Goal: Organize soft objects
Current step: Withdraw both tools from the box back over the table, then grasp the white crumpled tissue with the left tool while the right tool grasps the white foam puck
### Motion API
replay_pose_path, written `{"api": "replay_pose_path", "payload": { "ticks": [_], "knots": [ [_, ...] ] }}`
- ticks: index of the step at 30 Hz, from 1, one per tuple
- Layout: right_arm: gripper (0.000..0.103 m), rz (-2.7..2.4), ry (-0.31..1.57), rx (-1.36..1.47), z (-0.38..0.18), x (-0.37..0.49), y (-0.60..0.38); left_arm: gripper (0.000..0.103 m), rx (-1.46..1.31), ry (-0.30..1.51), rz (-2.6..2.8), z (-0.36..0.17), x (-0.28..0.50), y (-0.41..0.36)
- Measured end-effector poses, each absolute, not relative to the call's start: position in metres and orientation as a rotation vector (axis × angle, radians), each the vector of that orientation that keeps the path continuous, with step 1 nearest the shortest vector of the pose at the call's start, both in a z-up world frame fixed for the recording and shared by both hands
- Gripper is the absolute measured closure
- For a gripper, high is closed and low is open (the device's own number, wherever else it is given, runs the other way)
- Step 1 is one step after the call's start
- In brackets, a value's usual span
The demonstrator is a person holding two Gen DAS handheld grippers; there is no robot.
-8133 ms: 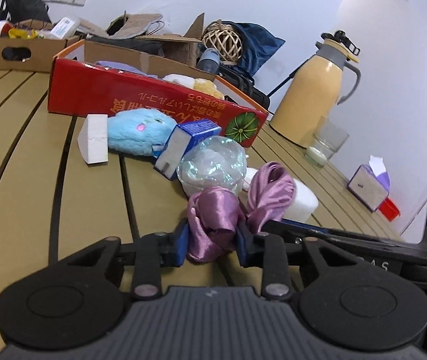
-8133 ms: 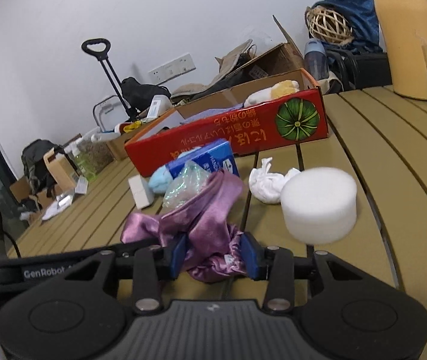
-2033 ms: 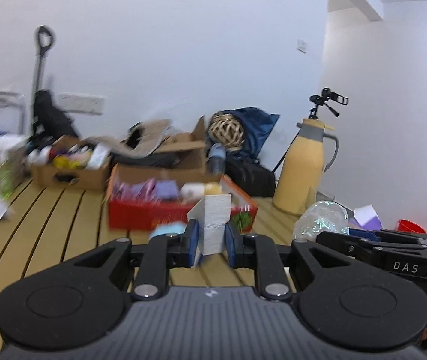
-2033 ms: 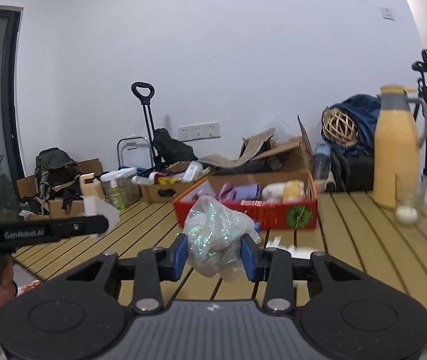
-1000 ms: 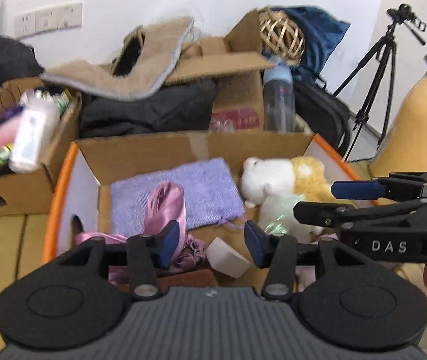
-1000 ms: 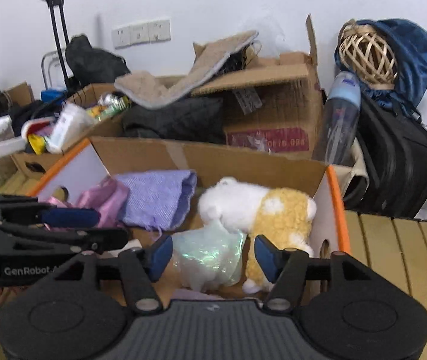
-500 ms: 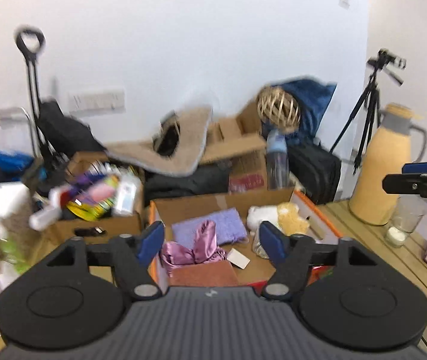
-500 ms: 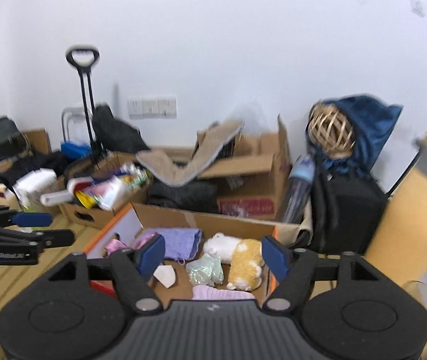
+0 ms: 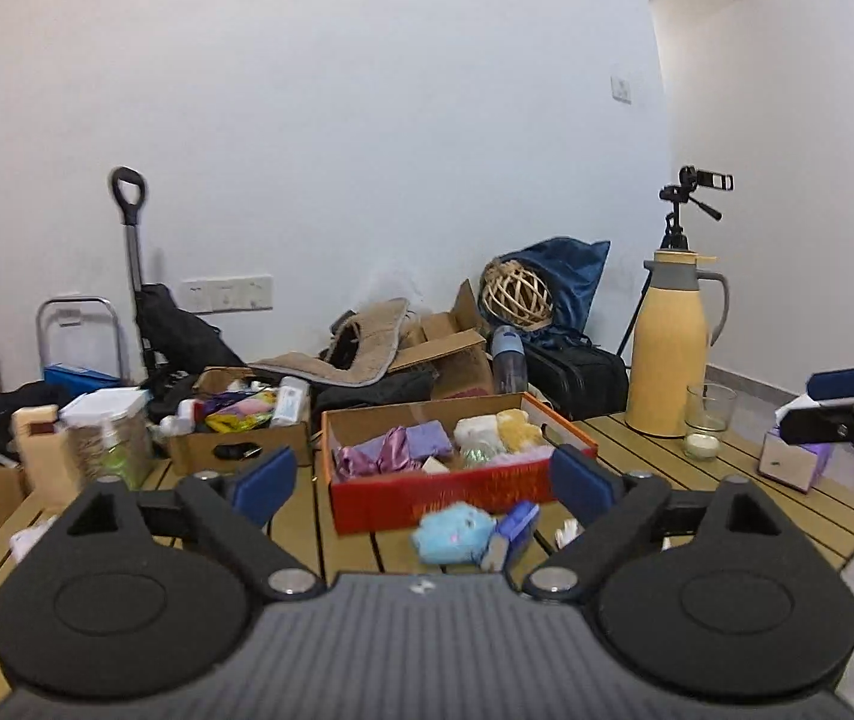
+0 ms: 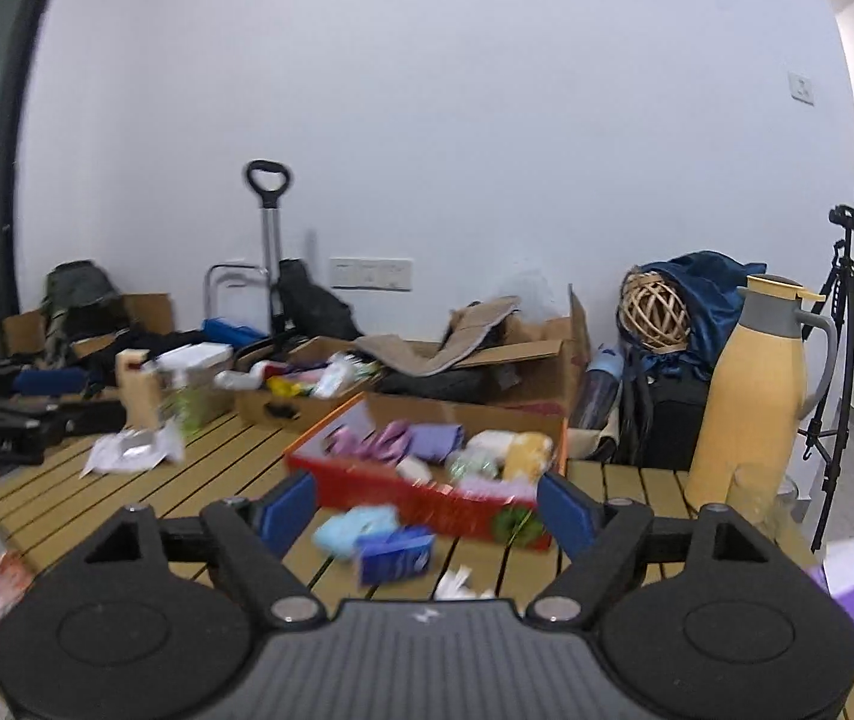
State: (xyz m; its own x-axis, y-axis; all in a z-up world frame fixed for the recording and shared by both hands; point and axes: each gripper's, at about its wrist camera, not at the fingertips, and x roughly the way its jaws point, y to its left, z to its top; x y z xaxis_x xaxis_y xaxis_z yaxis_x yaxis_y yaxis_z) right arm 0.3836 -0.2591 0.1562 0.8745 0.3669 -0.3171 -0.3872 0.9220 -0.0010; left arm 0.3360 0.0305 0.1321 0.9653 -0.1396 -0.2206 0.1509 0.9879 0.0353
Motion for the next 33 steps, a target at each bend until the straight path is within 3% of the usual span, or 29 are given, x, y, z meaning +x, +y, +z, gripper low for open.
{"api": "replay_pose_path", "payload": {
  "ticks": [3, 8, 13, 27, 30, 33],
  "knots": [
    [0.012, 0.406, 0.277, -0.065, 0.139, 0.330, -0.260, 0.004, 0.023, 0.191, -0.125, 0.114, 0.289, 0.033],
    [0.011, 0.376, 0.257, -0.026, 0.095, 0.253, -0.255, 0.002, -0.031, 0.175, -0.037, 0.076, 0.225, 0.032],
    [0.008, 0.345, 0.279, -0.023, 0.075, 0.210, -0.253, 0.002, -0.025, 0.207, -0.076, 0.065, 0.210, 0.025],
    [0.007, 0.283, 0.359, 0.006, 0.035, 0.246, -0.251, 0.002, -0.060, 0.369, -0.092, 0.017, 0.268, 0.018],
    [0.010, 0.260, 0.410, 0.034, 0.018, 0.267, -0.256, 0.002, -0.068, 0.413, -0.102, 0.004, 0.297, 0.012],
    [0.024, 0.263, 0.476, 0.055, 0.007, 0.295, -0.261, 0.008, -0.058, 0.440, -0.132, -0.001, 0.328, 0.002]
  ]
}}
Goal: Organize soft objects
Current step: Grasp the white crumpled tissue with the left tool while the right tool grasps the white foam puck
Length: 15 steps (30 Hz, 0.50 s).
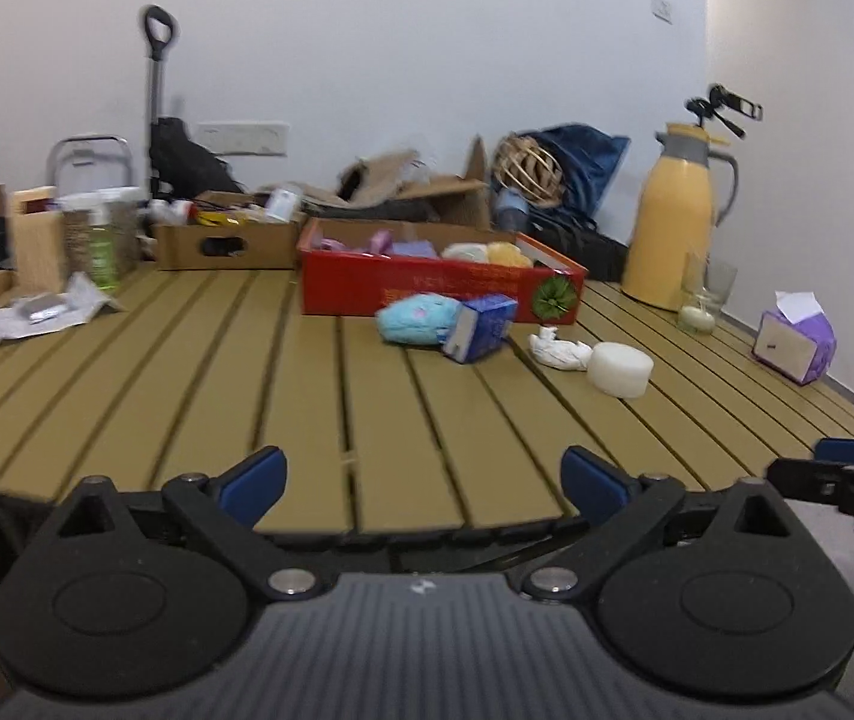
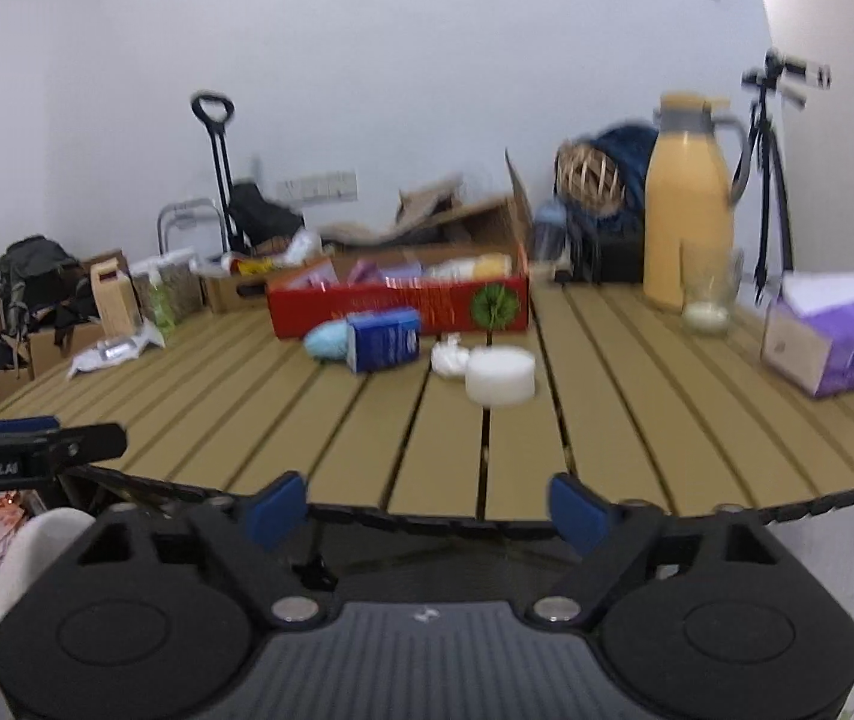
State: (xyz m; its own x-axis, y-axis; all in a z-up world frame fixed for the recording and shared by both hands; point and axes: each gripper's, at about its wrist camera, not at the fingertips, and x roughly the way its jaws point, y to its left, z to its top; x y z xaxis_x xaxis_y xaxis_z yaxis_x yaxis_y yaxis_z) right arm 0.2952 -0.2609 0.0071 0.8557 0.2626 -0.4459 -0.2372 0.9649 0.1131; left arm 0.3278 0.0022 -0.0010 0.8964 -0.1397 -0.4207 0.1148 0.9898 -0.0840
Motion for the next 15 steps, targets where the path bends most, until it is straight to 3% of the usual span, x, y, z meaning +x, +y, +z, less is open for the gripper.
{"api": "replay_pose_path", "payload": {
  "ticks": [5, 15],
  "knots": [
    [0.026, 0.266, 0.519, 0.056, -0.003, 0.346, -0.261, 0.024, -0.006, 0.453, -0.205, -0.002, 0.380, -0.022],
    [0.026, 0.192, 0.537, 0.066, -0.010, 0.490, -0.259, 0.025, 0.060, 0.531, -0.350, -0.017, 0.492, -0.072]
  ]
}}
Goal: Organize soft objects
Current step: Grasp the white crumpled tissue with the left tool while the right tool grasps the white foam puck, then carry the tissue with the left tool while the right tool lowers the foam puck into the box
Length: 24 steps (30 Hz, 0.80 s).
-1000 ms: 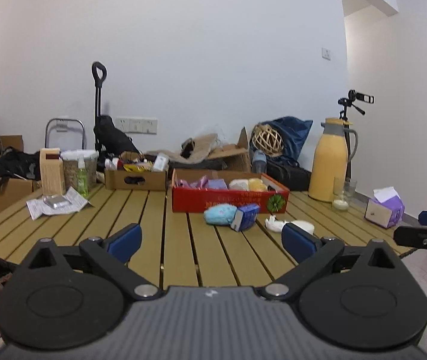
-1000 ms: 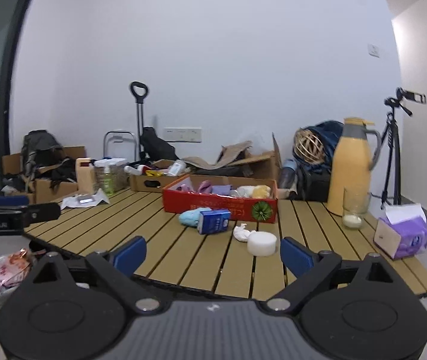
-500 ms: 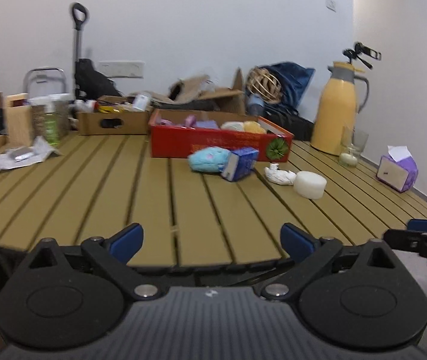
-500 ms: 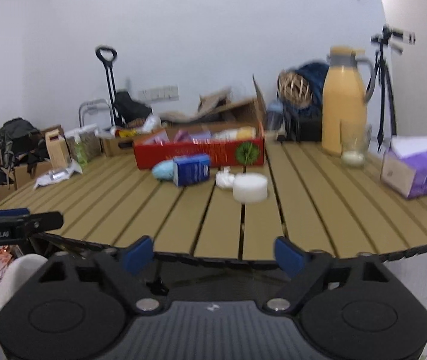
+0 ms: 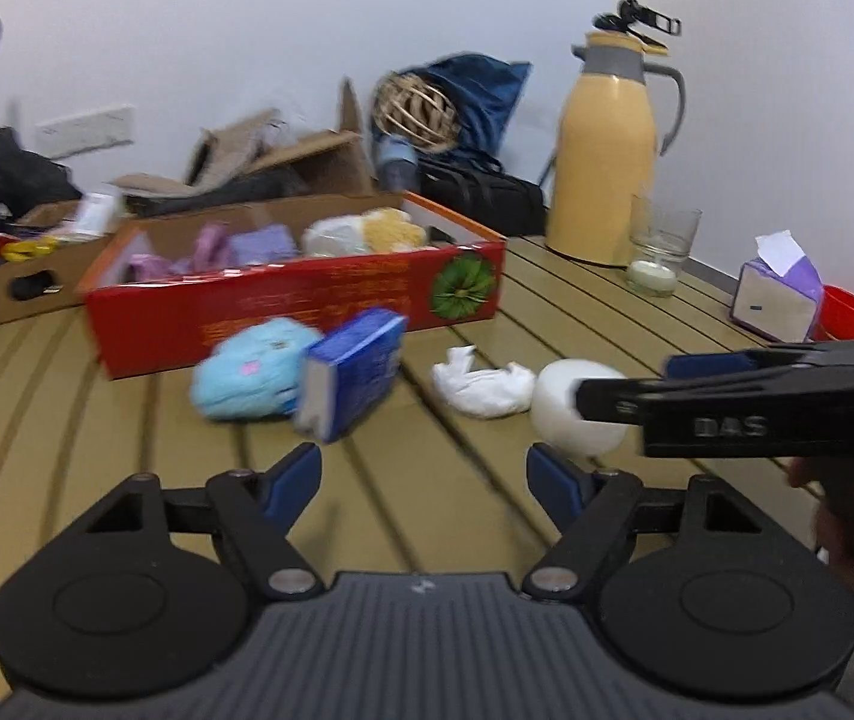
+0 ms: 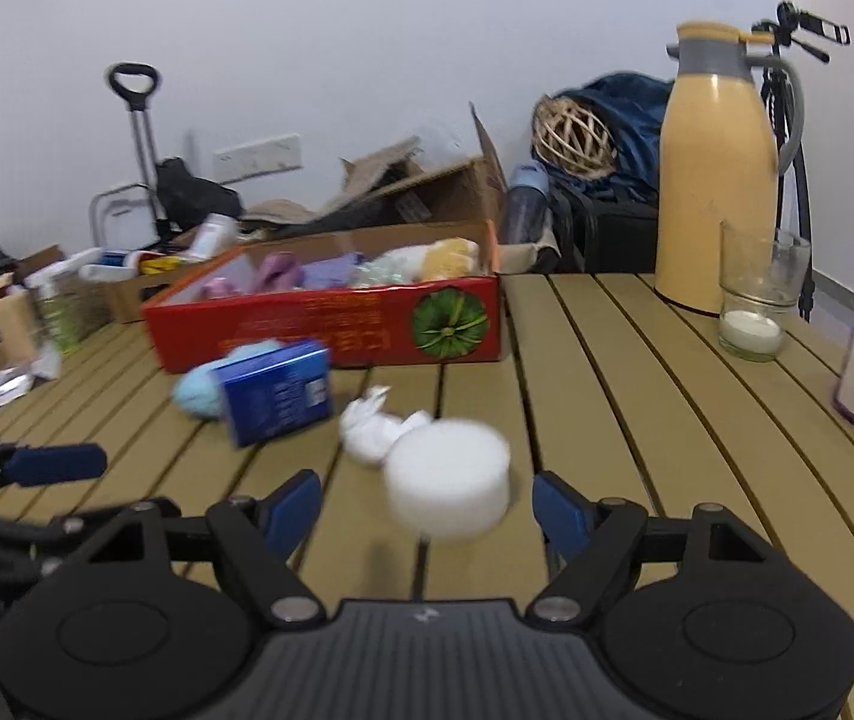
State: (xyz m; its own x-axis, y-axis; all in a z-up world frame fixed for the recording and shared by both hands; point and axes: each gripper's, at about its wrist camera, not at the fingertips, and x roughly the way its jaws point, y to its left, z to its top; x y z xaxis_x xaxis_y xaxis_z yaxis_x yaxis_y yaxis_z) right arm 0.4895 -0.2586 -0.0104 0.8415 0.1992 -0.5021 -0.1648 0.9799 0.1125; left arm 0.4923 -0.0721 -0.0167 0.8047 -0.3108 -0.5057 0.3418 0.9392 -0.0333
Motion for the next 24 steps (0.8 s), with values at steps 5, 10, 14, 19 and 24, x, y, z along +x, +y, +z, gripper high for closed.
{"api": "replay_pose_path", "payload": {
  "ticks": [5, 10, 14, 19, 24],
  "knots": [
    [0.054, 0.209, 0.582, 0.113, -0.025, 0.528, -0.273, 0.028, 0.052, 0.584, -0.387, -0.027, 0.539, -0.102],
    [0.078, 0.169, 0.534, 0.207, -0.027, 0.523, -0.303, 0.028, 0.076, 0.577, -0.400, -0.029, 0.569, -0.126],
    [0.080, 0.186, 0.549, 0.263, -0.033, 0.523, -0.319, 0.032, 0.045, 0.627, -0.410, -0.037, 0.590, -0.135],
    [0.074, 0.187, 0.554, 0.299, -0.034, 0.527, -0.321, 0.074, 0.045, 0.649, -0.453, -0.044, 0.589, -0.137],
    [0.046, 0.207, 0.530, 0.326, -0.032, 0.522, -0.321, 0.080, 0.031, 0.623, -0.441, -0.038, 0.573, -0.129]
  ]
}}
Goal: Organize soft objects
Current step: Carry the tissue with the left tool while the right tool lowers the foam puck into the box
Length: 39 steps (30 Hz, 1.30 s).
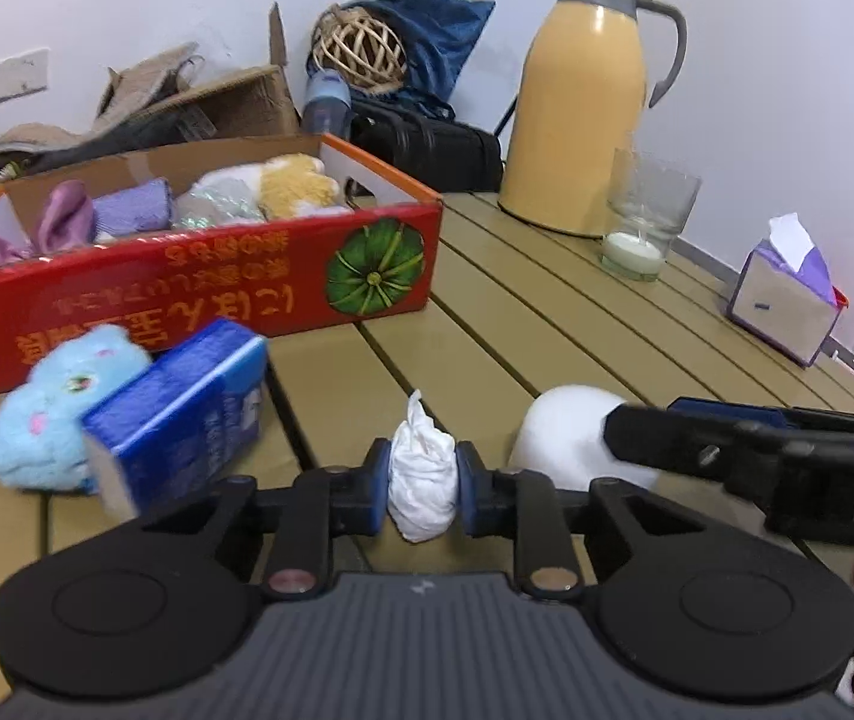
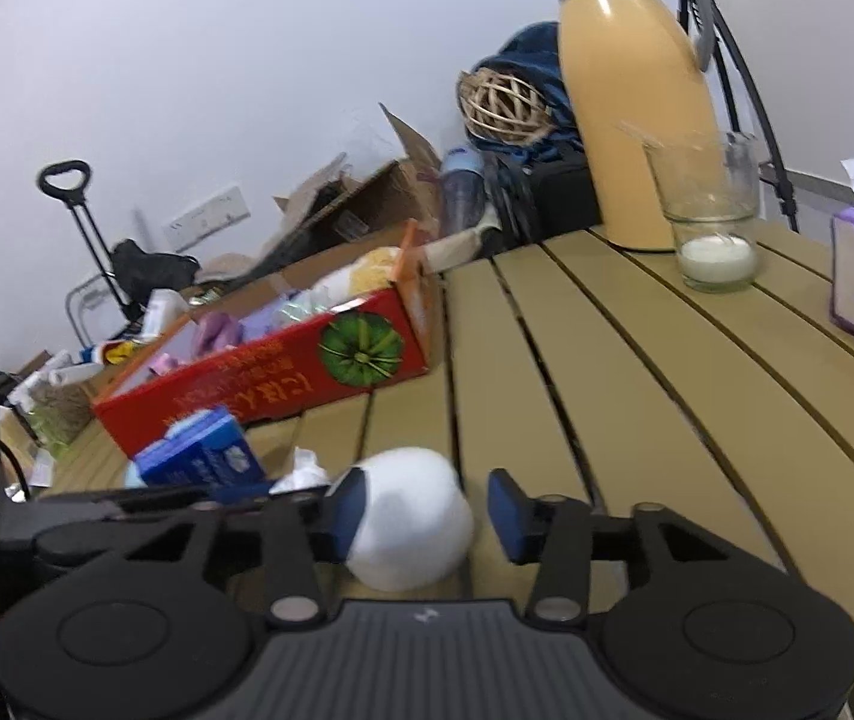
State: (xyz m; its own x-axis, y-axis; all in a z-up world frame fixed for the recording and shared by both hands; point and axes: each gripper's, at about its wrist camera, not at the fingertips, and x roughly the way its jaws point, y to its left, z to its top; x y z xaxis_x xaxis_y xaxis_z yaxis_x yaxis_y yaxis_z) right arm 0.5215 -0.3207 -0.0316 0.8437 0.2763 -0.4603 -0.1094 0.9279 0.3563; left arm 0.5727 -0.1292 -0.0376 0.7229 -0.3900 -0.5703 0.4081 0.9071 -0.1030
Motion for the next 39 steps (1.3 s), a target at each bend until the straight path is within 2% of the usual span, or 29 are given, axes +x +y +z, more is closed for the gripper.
{"api": "replay_pose_path", "payload": {
  "ticks": [1, 4, 6, 8, 11, 26, 33, 39],
  "knots": [
    [0.039, 0.218, 0.523, 0.312, -0.031, 0.520, -0.317, 0.080, 0.028, 0.597, -0.443, -0.032, 0.566, -0.125],
    [0.039, 0.227, 0.538, 0.244, -0.031, 0.521, -0.304, 0.080, 0.001, 0.521, -0.440, -0.014, 0.539, -0.104],
    [0.040, 0.213, 0.571, 0.201, -0.035, 0.528, -0.296, 0.080, -0.045, 0.507, -0.417, -0.006, 0.525, -0.086],
    [0.050, 0.199, 0.581, 0.142, -0.037, 0.532, -0.286, 0.080, -0.090, 0.518, -0.372, -0.005, 0.512, -0.066],
    [0.053, 0.202, 0.580, 0.164, -0.037, 0.535, -0.284, 0.080, -0.113, 0.535, -0.320, -0.005, 0.495, -0.044],
    [0.053, 0.315, 0.429, 0.122, -0.013, 0.422, -0.248, 0.079, -0.186, 0.482, -0.276, 0.008, 0.406, 0.009],
    [0.053, 0.358, 0.427, 0.143, 0.014, 0.433, -0.239, 0.079, -0.170, 0.389, -0.302, 0.036, 0.439, 0.016],
    [0.053, 0.456, 0.402, 0.155, 0.055, 0.516, -0.223, 0.079, -0.159, 0.388, -0.333, 0.070, 0.550, 0.014]
  ]
}}
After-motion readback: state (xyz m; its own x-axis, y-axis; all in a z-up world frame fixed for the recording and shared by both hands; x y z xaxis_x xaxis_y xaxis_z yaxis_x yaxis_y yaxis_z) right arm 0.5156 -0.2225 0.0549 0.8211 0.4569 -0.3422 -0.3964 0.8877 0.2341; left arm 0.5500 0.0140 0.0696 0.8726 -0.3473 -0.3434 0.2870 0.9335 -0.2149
